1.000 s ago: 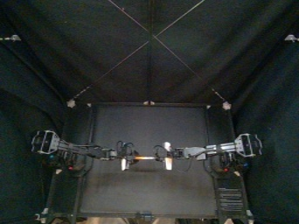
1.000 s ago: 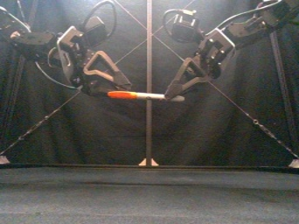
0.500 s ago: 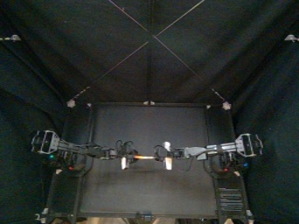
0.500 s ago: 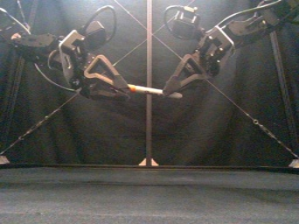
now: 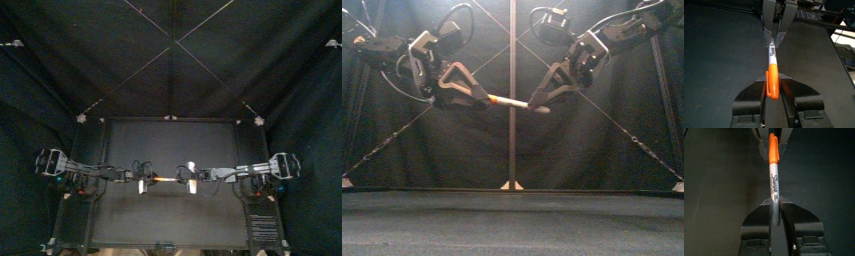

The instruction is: Uncap the pen

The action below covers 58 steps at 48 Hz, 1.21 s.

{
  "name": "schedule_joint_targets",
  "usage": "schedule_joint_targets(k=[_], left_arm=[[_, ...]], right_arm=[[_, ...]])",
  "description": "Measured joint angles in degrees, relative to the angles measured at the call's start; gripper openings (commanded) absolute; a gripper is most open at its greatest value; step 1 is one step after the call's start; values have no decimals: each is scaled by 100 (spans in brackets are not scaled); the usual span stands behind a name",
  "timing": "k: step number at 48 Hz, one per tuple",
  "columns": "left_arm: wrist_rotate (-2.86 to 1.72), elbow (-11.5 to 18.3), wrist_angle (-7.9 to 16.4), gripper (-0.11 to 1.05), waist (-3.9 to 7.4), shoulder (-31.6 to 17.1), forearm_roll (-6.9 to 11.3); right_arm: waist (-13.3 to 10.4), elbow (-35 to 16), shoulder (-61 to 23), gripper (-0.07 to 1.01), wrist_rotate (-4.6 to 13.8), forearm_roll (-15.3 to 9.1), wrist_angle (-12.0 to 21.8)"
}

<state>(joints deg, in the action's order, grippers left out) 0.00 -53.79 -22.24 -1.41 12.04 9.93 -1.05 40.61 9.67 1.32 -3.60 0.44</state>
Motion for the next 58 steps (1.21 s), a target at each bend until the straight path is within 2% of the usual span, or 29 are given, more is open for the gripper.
schedule_joint_targets(k=[6, 15, 18, 22, 24, 26, 29, 41, 58], left_arm=[[0, 0, 0, 39, 0, 9, 9], [18, -88, 0, 39, 9, 26, 0], [9, -132, 9, 39, 9, 79, 9], [26, -202, 18, 39, 18, 176, 0], [9, -290, 44, 39, 26, 246, 9], [18, -360, 53, 39, 35, 316, 0], [18, -448, 88, 39, 35, 439, 9], [18, -773, 132, 39, 35, 861, -9], [18, -1037, 123, 39, 35, 1213, -9]], right_arm=[[0, 9, 0, 46, 0, 9, 9], [-35, 97, 26, 46, 18, 0, -26], [-62, 158, 44, 46, 18, 9, -62], [-88, 211, 114, 46, 62, 26, -62], [-105, 290, 176, 46, 9, 26, -18], [-114, 343, 193, 46, 62, 26, -9], [-141, 396, 246, 46, 18, 35, -9], [-167, 527, 387, 46, 44, 62, -9], [-167, 554, 404, 46, 44, 53, -9]])
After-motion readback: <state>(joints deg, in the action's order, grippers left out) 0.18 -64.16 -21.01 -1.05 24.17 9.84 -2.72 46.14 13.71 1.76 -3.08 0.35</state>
